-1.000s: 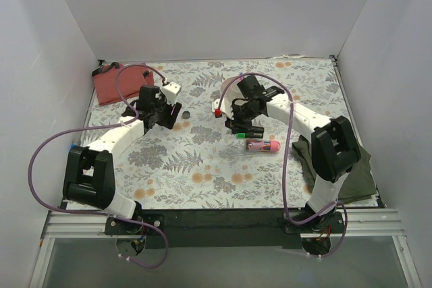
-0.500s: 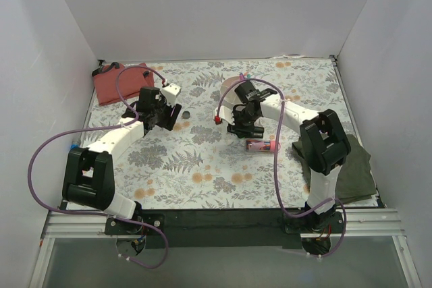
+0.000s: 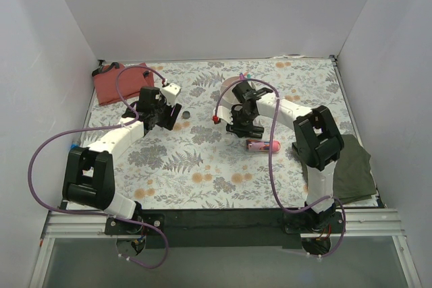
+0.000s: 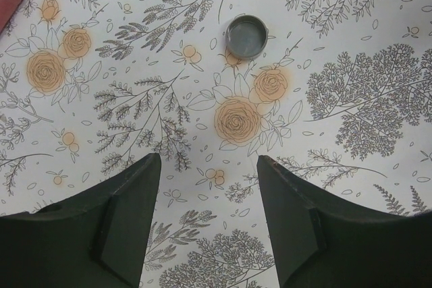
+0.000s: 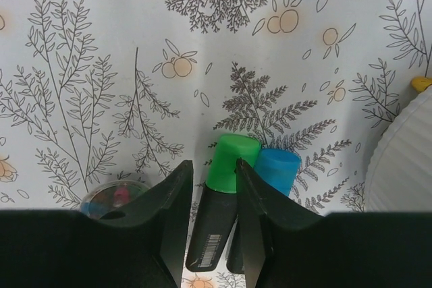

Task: Sort the stationery into containers
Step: Pick up the pen from the center of the board.

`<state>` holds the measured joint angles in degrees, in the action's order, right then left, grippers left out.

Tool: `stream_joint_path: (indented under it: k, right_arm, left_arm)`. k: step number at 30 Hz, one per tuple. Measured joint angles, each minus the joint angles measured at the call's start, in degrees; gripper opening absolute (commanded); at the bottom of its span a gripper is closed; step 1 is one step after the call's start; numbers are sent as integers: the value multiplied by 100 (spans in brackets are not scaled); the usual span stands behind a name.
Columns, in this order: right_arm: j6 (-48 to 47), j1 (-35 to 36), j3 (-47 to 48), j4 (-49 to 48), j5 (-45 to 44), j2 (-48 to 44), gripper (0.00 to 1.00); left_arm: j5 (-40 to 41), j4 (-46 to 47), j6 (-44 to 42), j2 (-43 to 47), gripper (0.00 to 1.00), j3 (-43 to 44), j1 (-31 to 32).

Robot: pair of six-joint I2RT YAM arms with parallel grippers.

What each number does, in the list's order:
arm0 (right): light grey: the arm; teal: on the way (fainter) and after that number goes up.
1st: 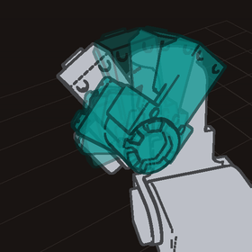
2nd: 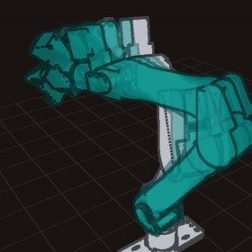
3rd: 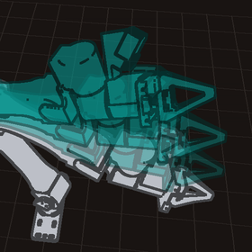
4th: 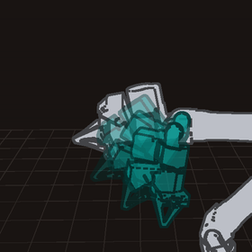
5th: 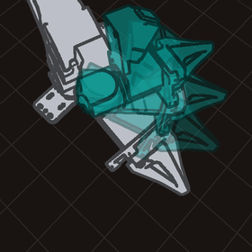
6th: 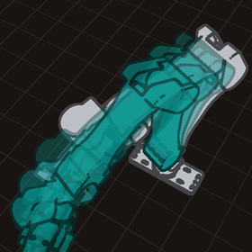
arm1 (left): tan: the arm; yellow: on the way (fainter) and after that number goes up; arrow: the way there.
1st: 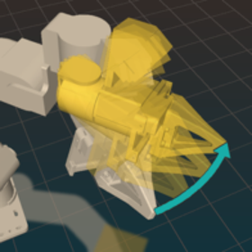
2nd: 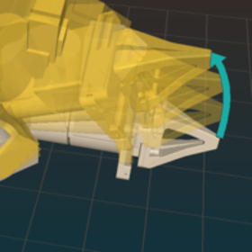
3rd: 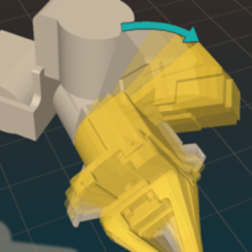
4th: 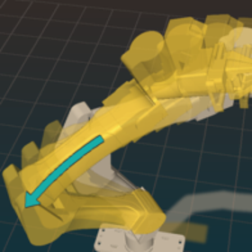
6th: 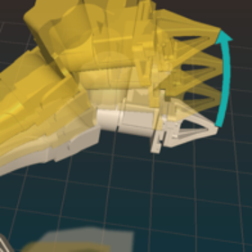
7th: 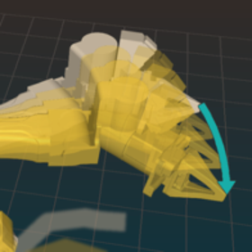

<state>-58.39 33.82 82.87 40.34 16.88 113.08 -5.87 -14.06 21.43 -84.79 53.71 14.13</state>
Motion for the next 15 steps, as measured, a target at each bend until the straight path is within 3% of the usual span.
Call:
stream_joint_path:
  k: [15]
  right_arm:
    - [358,33,269,-22,-308,404,43]
  left_arm:
    - [11,4,4,-28,59,0,-2]
